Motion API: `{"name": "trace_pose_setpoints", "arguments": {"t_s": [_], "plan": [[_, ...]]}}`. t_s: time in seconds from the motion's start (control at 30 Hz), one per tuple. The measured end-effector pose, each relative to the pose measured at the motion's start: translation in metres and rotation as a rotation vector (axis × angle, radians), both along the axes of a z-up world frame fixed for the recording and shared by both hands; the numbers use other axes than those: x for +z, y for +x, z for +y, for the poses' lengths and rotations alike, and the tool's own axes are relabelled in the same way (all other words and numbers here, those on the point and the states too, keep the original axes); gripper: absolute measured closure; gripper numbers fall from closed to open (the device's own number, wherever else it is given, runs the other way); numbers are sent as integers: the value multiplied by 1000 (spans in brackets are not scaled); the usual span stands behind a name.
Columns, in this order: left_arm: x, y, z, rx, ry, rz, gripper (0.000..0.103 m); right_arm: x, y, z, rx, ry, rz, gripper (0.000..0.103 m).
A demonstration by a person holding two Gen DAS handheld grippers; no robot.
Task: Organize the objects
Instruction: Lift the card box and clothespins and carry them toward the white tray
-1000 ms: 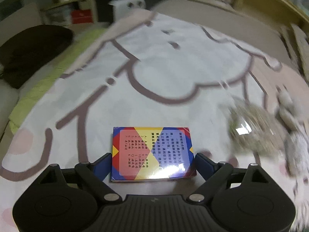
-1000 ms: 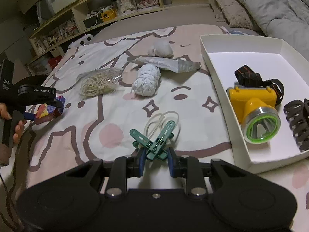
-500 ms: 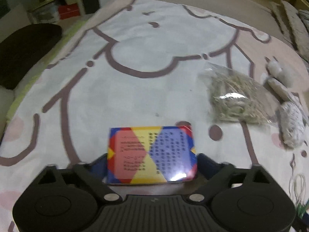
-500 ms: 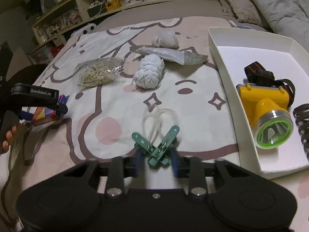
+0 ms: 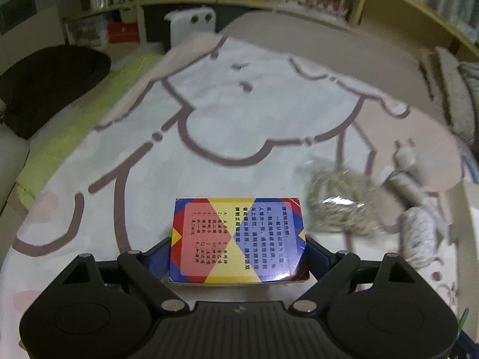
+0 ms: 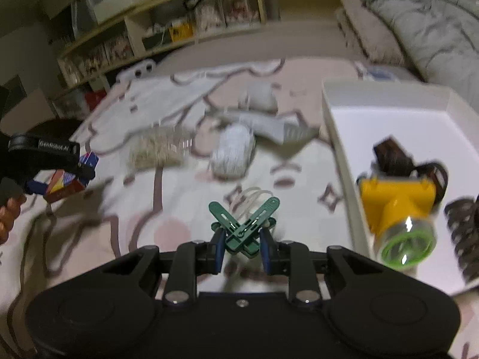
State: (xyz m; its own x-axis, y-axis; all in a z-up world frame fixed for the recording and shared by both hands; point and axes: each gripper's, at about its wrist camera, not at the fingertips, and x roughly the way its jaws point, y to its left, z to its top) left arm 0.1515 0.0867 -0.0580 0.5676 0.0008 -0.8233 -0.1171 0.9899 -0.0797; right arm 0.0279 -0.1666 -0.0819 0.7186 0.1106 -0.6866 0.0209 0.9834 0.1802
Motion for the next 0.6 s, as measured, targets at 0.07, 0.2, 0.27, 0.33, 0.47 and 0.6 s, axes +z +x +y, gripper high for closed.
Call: {"name": "trace_pose_setpoints", "arguments": {"t_s": [0.07, 0.2, 0.27, 0.33, 0.47, 0.6], "plan": [[10, -5, -6, -18, -6, -31, 14, 8, 0, -4, -7, 6, -33, 78], [28, -14, -19, -52, -8, -84, 14, 21, 0, -13, -28, 6, -85, 78], [35, -19, -23, -66, -15, -107, 14, 27, 0, -18, -43, 5, -105, 78], [43, -23, -28, -76, -22, -130, 14, 34, 2, -22, -61, 2, -124, 78], [56, -29, -35, -91, -26, -176, 14, 58, 5, -32, -92, 26, -166, 78], [67, -32, -43, -108, -28, -208, 14, 84, 11, -39, -99, 11, -224, 78]]}}
